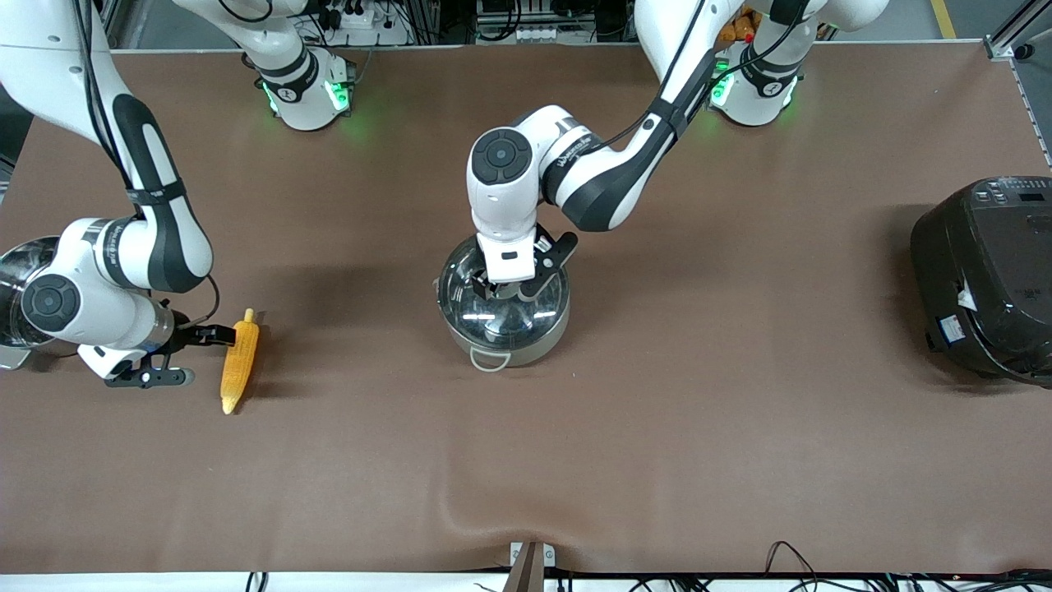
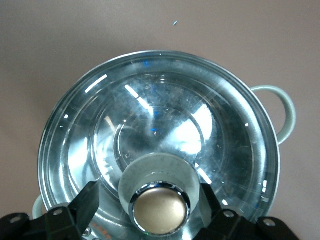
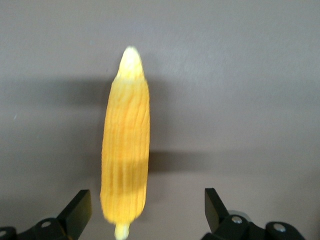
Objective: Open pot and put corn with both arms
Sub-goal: 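Grasp the lid knob with the left gripper while the right gripper grasps the corn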
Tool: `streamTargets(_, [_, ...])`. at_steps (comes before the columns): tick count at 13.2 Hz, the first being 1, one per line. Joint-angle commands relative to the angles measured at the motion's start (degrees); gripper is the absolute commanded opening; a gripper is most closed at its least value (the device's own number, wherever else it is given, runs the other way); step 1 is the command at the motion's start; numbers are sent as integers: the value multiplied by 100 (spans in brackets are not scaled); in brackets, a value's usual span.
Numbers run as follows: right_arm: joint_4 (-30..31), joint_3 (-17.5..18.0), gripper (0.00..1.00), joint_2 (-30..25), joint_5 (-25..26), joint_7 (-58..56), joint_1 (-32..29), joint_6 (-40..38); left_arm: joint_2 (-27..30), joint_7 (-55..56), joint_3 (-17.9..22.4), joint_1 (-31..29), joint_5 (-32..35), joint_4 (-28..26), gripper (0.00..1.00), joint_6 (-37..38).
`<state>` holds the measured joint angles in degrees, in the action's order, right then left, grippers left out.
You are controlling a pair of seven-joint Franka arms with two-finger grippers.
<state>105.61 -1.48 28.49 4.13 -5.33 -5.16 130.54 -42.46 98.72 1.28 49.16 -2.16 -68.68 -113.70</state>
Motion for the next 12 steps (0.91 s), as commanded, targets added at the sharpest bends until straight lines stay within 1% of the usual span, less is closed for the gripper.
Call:
streamTargets(1, [38, 86, 100, 192, -167, -30, -47, 305, -114, 94, 127, 111, -48, 162, 66, -38])
streamTargets(2, [82, 86, 100, 192, -176, -4, -47, 375, -131, 94, 127, 111, -48, 162, 52, -38])
streamTargets(4, [91, 86, 100, 358, -395, -21, -38, 620, -132, 94, 127, 111, -48, 162, 25, -38])
streamTargets(5, [91, 86, 100, 368, -396, -21, -12, 578, -131, 94, 127, 102, -48, 162, 10, -38])
streamTargets(6, [108, 86, 100, 368, -396, -21, 6, 560, -114, 94, 127, 102, -48, 162, 0, -38])
streamTargets(10, [91, 86, 100, 508, -396, -38, 6, 534, 87, 86, 144, 102, 75, 162, 0, 76])
streamTargets(11, [91, 86, 100, 569, -387, -38, 6, 551, 210, 103, 144, 128, 275, 118, 0, 85])
streamTargets(12, [56, 86, 100, 657, -387, -38, -2, 577, 403, 155, 127, 224, 625, 48, 0, 198])
